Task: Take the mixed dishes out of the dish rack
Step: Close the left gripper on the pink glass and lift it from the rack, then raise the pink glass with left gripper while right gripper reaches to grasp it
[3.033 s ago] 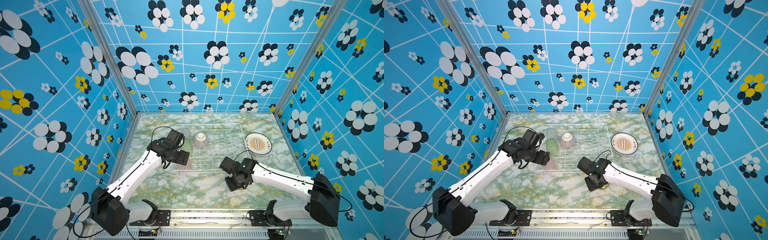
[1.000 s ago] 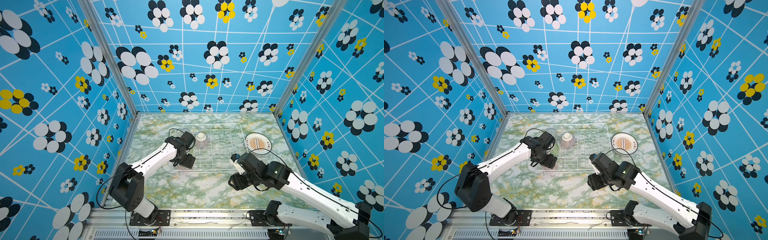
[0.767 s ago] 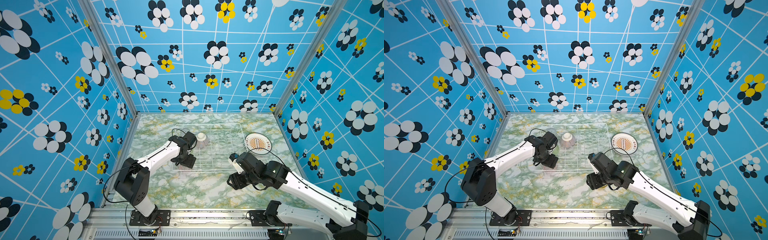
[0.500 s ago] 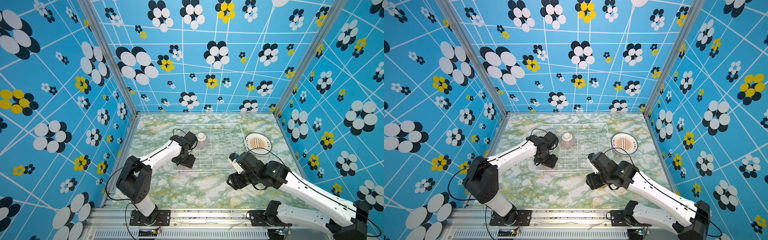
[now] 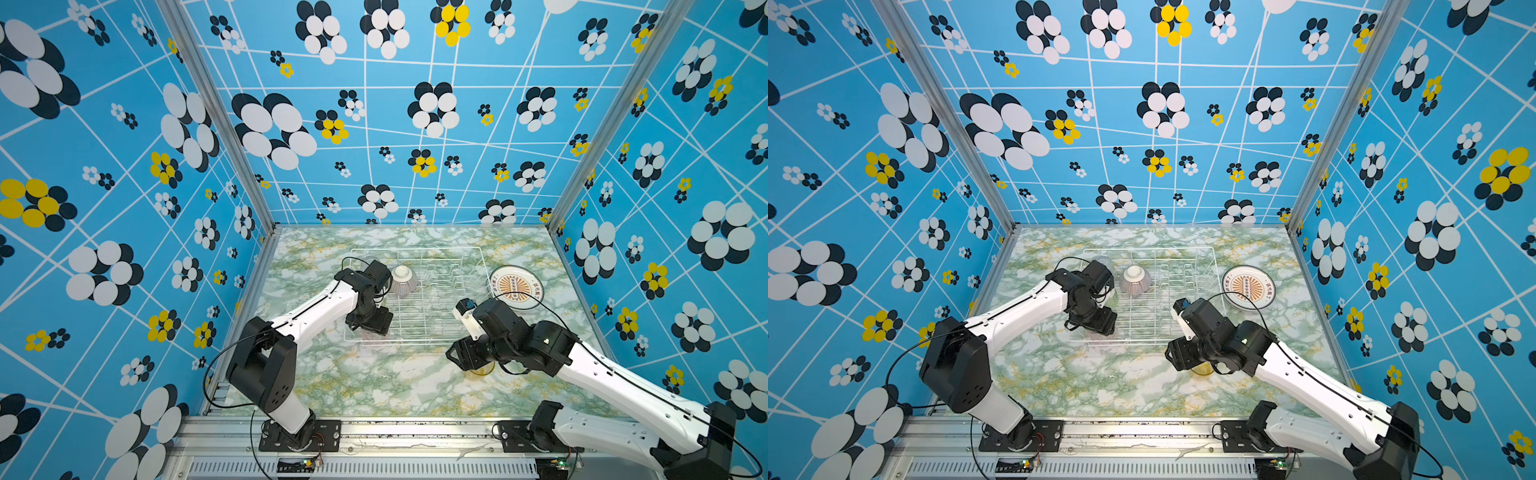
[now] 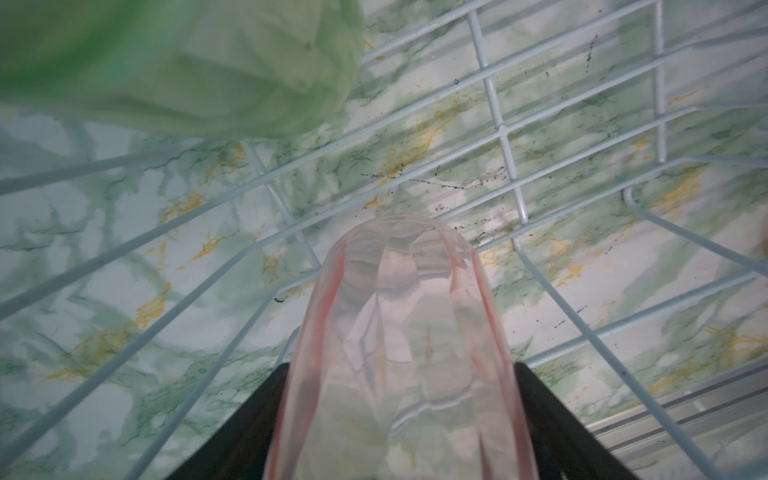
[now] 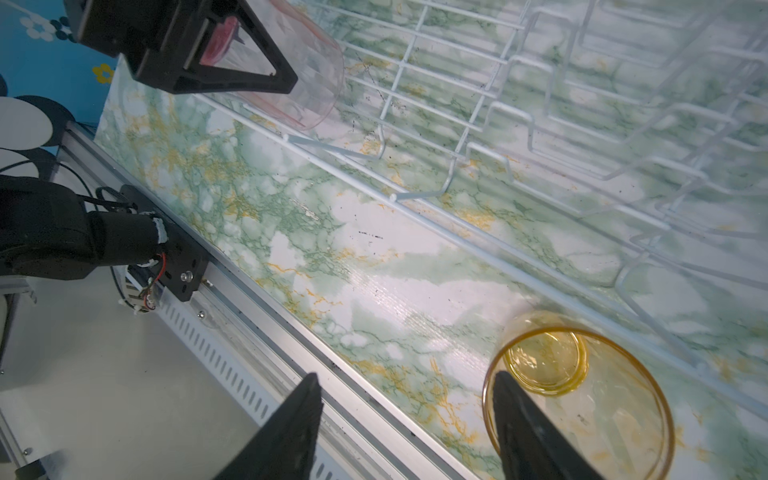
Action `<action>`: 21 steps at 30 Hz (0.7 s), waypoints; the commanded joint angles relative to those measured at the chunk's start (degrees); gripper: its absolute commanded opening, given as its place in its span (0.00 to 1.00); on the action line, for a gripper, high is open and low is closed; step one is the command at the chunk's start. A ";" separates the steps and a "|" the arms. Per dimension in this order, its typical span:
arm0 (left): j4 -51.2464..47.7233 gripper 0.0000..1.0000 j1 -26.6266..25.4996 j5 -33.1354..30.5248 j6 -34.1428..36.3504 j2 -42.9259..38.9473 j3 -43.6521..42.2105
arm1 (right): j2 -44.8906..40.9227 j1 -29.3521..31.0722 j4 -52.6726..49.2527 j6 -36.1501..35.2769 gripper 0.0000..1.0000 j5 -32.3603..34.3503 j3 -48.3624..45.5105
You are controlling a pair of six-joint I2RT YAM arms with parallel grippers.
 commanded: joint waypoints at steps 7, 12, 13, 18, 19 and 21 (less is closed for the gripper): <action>2.54 0.64 3.94 15.62 2.95 -6.04 1.76 | -0.91 -3.13 13.67 0.19 0.67 -11.10 -2.33; 5.60 0.64 5.32 24.70 3.44 -7.09 1.72 | -2.84 -7.17 26.29 3.76 0.62 -19.17 -7.54; 6.35 0.64 5.50 26.47 3.44 -7.26 1.75 | -3.18 -8.18 29.58 4.95 0.60 -20.91 -8.99; 10.46 0.64 6.37 33.96 2.54 -8.35 1.32 | -3.46 -11.75 42.71 11.43 0.51 -26.67 -13.62; 11.63 0.64 6.53 35.52 2.19 -8.71 1.07 | -3.24 -11.94 44.02 12.13 0.49 -27.22 -13.96; 14.30 0.63 6.90 38.59 0.99 -9.42 0.55 | -2.63 -12.03 45.49 12.83 0.47 -27.77 -14.11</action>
